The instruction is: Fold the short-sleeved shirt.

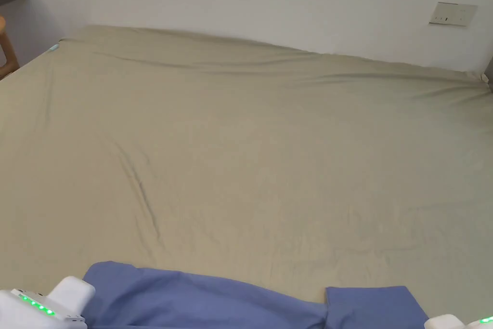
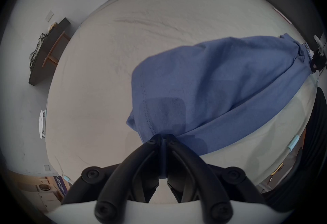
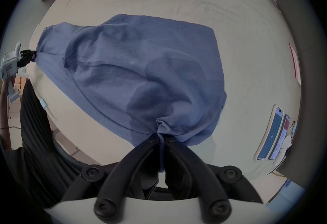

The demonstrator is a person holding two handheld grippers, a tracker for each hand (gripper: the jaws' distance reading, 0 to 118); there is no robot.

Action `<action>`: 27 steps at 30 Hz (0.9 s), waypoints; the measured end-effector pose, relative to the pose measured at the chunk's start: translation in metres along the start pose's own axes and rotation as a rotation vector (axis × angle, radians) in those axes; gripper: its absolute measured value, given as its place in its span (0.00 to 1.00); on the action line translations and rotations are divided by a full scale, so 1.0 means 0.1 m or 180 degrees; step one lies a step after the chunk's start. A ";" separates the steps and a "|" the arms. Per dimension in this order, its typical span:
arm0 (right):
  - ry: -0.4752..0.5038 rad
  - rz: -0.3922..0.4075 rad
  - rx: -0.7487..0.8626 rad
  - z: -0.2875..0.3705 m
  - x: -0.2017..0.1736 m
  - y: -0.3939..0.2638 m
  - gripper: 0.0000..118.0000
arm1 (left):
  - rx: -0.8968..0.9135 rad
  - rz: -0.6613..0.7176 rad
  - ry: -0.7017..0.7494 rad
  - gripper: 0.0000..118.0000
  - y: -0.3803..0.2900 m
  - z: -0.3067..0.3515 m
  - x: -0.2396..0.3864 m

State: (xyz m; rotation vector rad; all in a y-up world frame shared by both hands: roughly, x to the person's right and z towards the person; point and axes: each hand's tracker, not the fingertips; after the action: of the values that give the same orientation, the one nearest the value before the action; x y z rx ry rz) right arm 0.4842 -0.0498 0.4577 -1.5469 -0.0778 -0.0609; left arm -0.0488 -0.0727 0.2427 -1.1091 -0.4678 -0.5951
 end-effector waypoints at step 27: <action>-0.0979 -0.0348 0.3967 2.28 -1.33 -0.10 0.40 | 0.3501 0.0910 0.0474 0.64 0.78 2.39 0.56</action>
State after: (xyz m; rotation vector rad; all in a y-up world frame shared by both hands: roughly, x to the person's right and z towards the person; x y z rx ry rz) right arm 0.3483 0.1761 0.4609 -0.2939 -0.3676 0.1255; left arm 0.0308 0.1609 0.3148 -0.0689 -0.4048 -0.0989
